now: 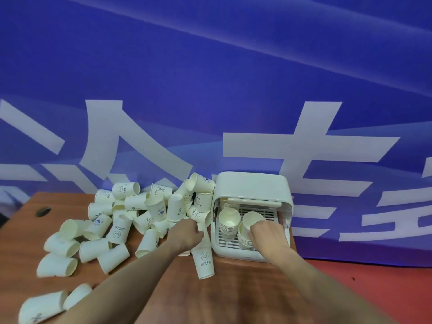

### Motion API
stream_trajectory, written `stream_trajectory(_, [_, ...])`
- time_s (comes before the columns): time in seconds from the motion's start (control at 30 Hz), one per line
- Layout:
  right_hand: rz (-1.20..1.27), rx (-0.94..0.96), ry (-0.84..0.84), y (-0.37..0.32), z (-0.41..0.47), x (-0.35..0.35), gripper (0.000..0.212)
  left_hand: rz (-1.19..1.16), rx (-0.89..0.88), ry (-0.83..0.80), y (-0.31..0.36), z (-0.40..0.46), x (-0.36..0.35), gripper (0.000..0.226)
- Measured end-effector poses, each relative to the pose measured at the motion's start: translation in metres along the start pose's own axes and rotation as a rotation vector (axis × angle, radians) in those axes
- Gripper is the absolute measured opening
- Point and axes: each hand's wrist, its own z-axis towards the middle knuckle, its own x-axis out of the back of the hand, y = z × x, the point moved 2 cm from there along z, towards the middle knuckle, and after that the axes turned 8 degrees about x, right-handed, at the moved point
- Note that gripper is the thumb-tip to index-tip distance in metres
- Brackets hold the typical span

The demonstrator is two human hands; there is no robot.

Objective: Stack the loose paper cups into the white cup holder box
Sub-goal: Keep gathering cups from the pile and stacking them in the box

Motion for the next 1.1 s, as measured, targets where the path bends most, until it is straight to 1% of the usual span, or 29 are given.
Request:
stream_trajectory(0.13, [0.027,0.011,-0.003,0.000,0.008,-0.003,0.037,-0.004,0.021,-0.021,-0.009,0.009,-0.001,0.029])
stream_trajectory(0.2, [0.041,0.019,0.001,-0.002,0.010,-0.002,0.040,-0.011,0.034,-0.020,-0.014,0.012,-0.002,0.028])
stream_trajectory(0.4, [0.074,0.055,0.039,-0.016,0.011,0.004,0.035,-0.022,0.042,-0.013,-0.024,0.008,0.000,0.026])
stream_trajectory(0.5, [0.091,0.062,0.064,-0.028,0.011,0.006,0.030,-0.032,0.039,0.008,-0.033,-0.001,0.003,0.031])
stream_trajectory(0.57, [0.075,0.074,0.080,-0.039,0.009,0.009,0.032,-0.024,0.032,0.015,-0.043,-0.010,0.006,0.031])
stream_trajectory(0.67, [0.099,0.106,0.078,-0.060,0.008,0.013,0.034,0.020,0.019,0.041,-0.063,-0.020,0.012,0.024])
stream_trajectory(0.8, [0.118,0.190,0.097,-0.096,0.009,0.022,0.031,0.043,0.021,0.097,-0.100,-0.036,0.022,0.025])
stream_trajectory(0.87, [0.108,0.241,0.093,-0.116,0.012,0.025,0.032,0.068,0.037,0.118,-0.120,-0.042,0.028,0.027])
stream_trajectory(1.0, [0.083,0.336,0.093,-0.156,0.021,0.030,0.032,0.098,0.084,0.137,-0.167,-0.059,0.038,0.022])
stream_trajectory(1.1, [0.055,0.399,0.074,-0.188,0.028,0.032,0.032,0.199,0.128,0.133,-0.208,-0.074,0.045,0.025])
